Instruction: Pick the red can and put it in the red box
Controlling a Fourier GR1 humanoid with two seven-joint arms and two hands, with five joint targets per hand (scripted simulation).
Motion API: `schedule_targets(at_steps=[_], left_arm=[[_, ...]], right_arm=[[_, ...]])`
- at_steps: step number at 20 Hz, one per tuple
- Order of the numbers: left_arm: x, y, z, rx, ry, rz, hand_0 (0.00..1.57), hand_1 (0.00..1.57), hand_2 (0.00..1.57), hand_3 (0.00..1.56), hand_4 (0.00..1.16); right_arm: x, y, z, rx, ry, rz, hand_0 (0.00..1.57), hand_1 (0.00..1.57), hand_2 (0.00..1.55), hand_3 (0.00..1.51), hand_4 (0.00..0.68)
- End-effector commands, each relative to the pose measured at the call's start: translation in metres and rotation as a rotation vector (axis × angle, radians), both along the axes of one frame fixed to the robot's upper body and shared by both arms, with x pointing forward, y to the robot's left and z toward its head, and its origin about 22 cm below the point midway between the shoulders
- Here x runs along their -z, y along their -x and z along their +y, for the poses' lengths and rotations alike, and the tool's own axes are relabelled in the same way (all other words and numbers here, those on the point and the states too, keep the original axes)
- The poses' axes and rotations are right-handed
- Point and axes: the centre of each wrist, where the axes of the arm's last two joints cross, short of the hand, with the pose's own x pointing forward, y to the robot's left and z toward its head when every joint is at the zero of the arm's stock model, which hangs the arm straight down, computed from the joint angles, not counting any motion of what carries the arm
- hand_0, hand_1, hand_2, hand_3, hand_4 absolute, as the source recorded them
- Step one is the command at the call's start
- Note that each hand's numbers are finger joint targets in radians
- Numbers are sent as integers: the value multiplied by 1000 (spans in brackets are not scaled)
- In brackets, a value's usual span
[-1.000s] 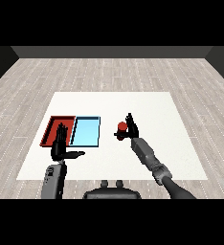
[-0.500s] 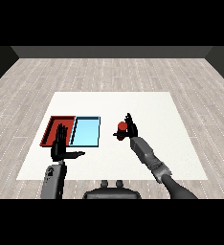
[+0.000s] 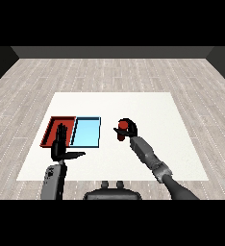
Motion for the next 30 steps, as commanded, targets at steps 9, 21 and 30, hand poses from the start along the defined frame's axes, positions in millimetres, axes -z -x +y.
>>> schedule_targets(at_steps=[9, 21, 30], left_arm=[[1, -4, -5, 20, -7, 12, 0, 0, 0, 0, 0], [-12, -8, -48, 181, -31, 83, 0, 0, 0, 0, 0], [-7, -30, -113, 261, -11, 104, 0, 0, 0, 0, 0]], right_arm=[[7, 14, 7, 11, 102, -91, 1464, 1464, 1452, 1415, 660], [-47, 3, 7, -5, 51, -215, 1438, 1438, 1450, 1416, 651], [-65, 37, 8, -14, 20, -230, 1429, 1429, 1443, 1421, 649]])
